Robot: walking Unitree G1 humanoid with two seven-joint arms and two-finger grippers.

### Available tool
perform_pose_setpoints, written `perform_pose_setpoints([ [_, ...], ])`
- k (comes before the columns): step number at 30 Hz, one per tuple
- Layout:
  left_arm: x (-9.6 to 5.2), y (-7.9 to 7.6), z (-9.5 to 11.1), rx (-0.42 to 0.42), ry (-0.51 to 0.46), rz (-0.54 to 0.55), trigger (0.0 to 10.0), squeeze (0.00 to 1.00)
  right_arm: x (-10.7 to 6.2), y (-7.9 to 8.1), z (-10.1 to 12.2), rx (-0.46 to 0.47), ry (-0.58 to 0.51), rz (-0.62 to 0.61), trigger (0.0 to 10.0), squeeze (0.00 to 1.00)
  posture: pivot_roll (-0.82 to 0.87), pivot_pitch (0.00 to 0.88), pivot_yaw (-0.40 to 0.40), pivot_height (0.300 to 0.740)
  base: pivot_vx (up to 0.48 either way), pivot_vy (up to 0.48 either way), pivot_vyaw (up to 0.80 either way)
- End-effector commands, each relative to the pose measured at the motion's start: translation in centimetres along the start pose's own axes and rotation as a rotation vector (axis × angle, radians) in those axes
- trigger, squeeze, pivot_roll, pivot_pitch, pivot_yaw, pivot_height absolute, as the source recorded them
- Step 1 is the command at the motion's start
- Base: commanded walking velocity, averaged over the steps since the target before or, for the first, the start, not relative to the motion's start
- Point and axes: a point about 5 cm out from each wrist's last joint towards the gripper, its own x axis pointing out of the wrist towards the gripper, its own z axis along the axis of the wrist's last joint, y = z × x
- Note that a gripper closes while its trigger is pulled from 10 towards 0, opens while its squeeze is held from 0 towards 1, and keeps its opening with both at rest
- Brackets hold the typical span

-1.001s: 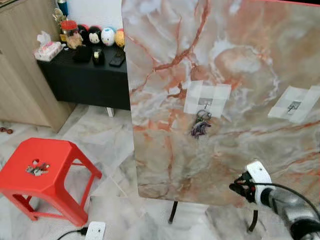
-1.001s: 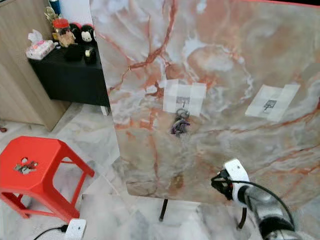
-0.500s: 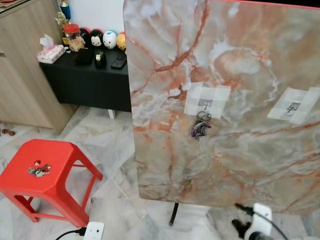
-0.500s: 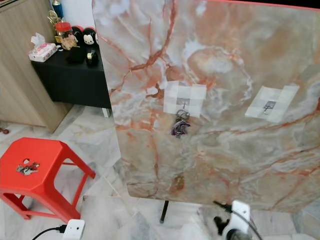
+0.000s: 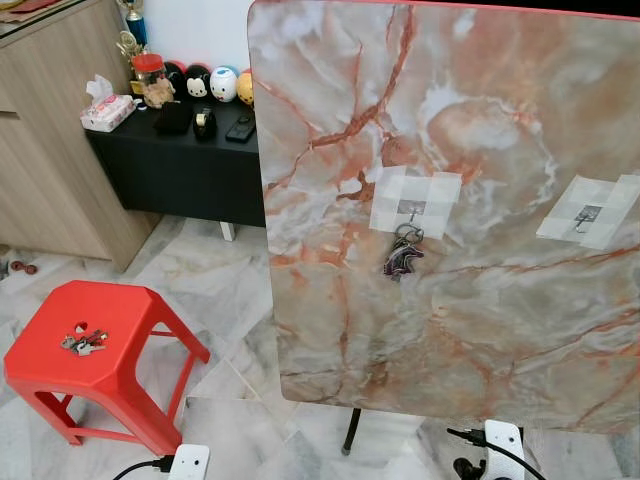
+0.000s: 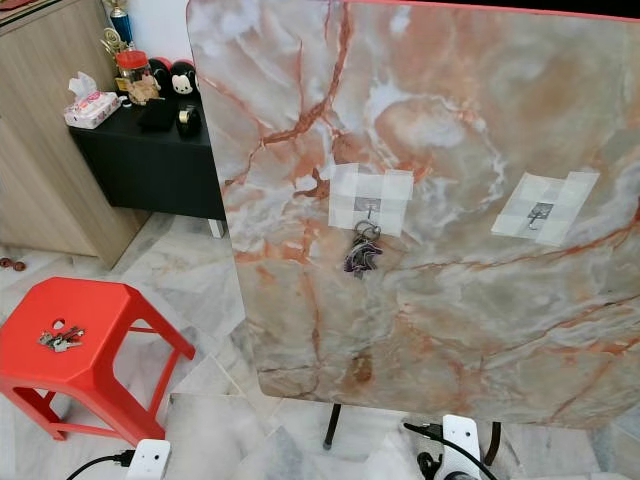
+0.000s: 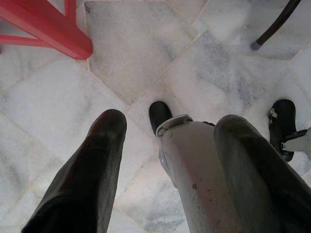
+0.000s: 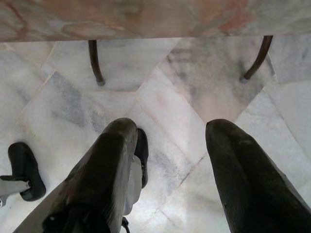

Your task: Hang keys on a hook

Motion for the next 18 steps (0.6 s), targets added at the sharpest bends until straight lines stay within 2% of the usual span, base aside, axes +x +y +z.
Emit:
perform_pose_setpoints([
  [1, -0.12, -0.01, -0.71, -0.003, 0.029, 0.003, 10.0, 0.0, 0.03, 0.13, 0.17, -0.01, -0.004, 0.012, 10.0, 0.0, -0.1, 0.0, -0.043, 0.74, 0.0, 0.251, 0.0],
  [4, -0.12, 0.02, -0.71, -0.001, 0.03, 0.003, 10.0, 0.0, -0.07, -0.29, -0.12, -0.027, 0.004, 0.016, 10.0, 0.0, -0.1, 0.0, -0.042, 0.74, 0.0, 0.251, 0.0],
  [7, -0.12, 0.0, -0.71, 0.001, 0.032, 0.001, 10.0, 0.0, -0.16, -0.6, -0.44, -0.098, 0.02, 0.022, 10.0, 0.0, -0.1, 0.0, -0.04, 0.74, 0.0, 0.284, 0.0],
  [18, -0.11, -0.13, -0.73, 0.017, 0.036, -0.013, 10.0, 0.0, -0.07, 0.02, -0.53, -0.077, 0.027, 0.04, 10.0, 0.0, -0.1, 0.0, -0.038, 0.74, 0.0, 0.439, 0.0],
])
